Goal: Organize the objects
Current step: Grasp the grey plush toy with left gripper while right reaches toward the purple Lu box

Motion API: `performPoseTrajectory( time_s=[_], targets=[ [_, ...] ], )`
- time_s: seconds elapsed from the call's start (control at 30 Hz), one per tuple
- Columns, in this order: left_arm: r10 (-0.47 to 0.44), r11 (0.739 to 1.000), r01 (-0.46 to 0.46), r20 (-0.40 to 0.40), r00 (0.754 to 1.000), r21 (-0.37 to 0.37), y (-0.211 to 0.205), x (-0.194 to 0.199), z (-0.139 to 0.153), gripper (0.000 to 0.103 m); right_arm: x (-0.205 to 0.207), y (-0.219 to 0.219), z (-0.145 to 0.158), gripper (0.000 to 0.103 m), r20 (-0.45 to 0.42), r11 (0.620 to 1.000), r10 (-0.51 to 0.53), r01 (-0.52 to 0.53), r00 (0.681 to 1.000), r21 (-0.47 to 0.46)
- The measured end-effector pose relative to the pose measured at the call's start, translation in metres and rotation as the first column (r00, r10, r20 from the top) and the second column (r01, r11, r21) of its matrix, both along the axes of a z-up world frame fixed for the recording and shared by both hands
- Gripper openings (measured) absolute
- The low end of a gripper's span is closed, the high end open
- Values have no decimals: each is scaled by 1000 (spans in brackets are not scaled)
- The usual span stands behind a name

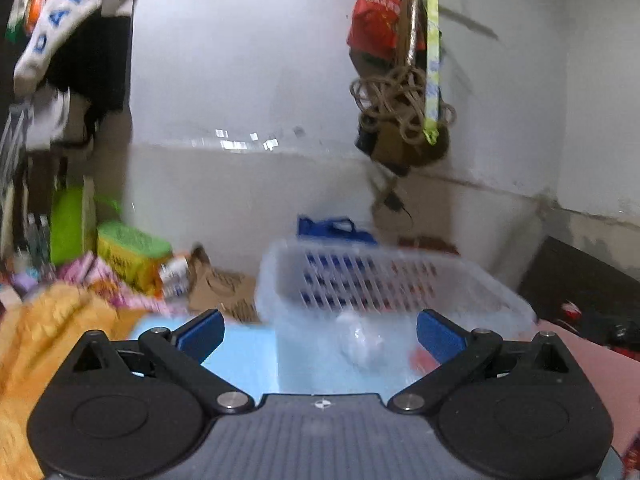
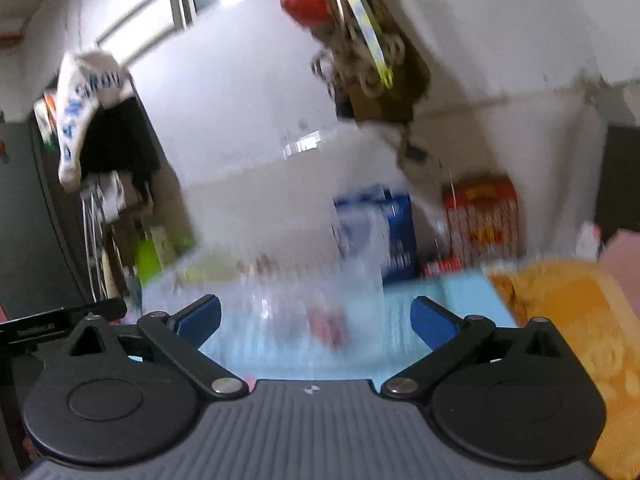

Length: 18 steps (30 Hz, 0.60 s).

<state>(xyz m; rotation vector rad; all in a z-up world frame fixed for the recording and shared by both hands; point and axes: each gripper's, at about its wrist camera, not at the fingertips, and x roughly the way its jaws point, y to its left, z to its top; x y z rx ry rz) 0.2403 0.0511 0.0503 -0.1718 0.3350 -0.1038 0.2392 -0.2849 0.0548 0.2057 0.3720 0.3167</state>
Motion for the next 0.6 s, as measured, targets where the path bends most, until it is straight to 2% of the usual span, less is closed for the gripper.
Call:
performPoseTrajectory(
  time_s=[0.07, 0.17, 0.3, 0.47, 0.6],
  targets=[
    [-36, 999, 37, -44, 998, 16, -5, -9, -15, 103, -11, -2, -8, 103, -13, 999, -30, 30, 999, -13],
    [-43, 998, 46, -84, 996, 45, -9, -17, -26, 103, -17, -1, -19, 103, -32, 998, -39, 38, 999, -49],
    [-50, 997, 55, -89, 995, 55, -7, -32, -33, 103, -17, 5, -23, 103, -54, 996, -22, 17, 998, -83],
    [-24, 997, 30, -94, 995, 67, -4, -39, -36, 103, -24, 15, -22, 103, -21, 992, 39, -41, 999, -121],
    [-42, 997, 49, -118, 992, 56, -8, -36, -42, 103, -18, 13, -26, 103, -53, 992, 48, -54, 997, -111]
  ],
)
